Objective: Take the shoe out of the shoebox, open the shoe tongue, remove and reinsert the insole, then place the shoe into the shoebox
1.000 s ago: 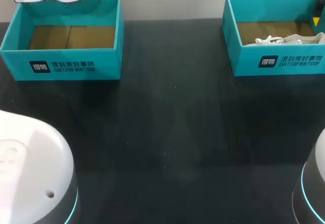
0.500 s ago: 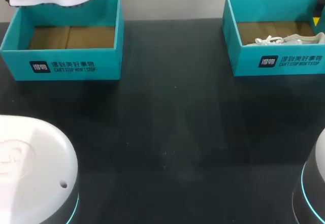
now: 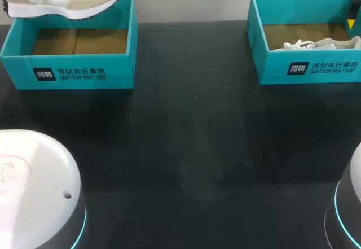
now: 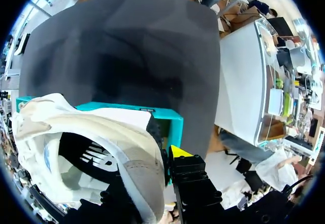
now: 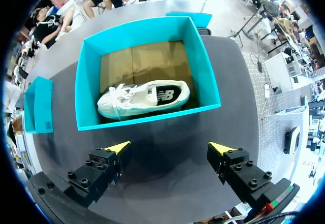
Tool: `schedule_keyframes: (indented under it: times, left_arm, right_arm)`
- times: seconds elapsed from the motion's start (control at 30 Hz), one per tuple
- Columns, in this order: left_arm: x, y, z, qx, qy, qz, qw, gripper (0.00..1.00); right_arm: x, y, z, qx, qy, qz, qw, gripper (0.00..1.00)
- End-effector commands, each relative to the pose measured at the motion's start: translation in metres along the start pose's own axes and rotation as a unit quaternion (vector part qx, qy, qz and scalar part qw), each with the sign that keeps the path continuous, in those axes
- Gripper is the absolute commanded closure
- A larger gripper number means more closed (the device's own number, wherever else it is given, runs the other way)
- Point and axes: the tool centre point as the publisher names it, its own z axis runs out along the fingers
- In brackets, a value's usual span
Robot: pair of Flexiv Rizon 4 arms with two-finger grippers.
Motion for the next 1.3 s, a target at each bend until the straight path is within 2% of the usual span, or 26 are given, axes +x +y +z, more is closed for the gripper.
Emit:
schedule_keyframes:
  times: [0.03,0.2,0.37,0.6,1.03,1.3]
  left_arm:
    - [-0.031,-0.052,-0.004,-0.062,0.018,0.008,0.998,1.00]
    - [-0.053,-0.082,0.003,-0.060,0.011,-0.002,0.998,1.00]
    - [-0.071,-0.103,0.016,-0.034,-0.019,0.001,0.999,1.00]
    - [-0.123,-0.161,0.026,-0.019,-0.027,0.045,0.998,1.00]
    - [-0.123,-0.161,0.026,-0.019,-0.027,0.045,0.998,1.00]
    - [-0.195,-0.234,0.044,-0.024,-0.042,0.085,0.995,1.00]
  right_arm:
    - [0.000,0.000,0.000,0.000,0.000,0.000,1.000,0.00]
    - [0.000,0.000,0.000,0.000,0.000,0.000,1.000,0.00]
    - [0.000,0.000,0.000,0.000,0.000,0.000,1.000,0.00]
    - [0.000,0.000,0.000,0.000,0.000,0.000,1.000,0.00]
    - [0.000,0.000,0.000,0.000,0.000,0.000,1.000,0.00]
    - [0.000,0.000,0.000,0.000,0.000,0.000,1.000,0.00]
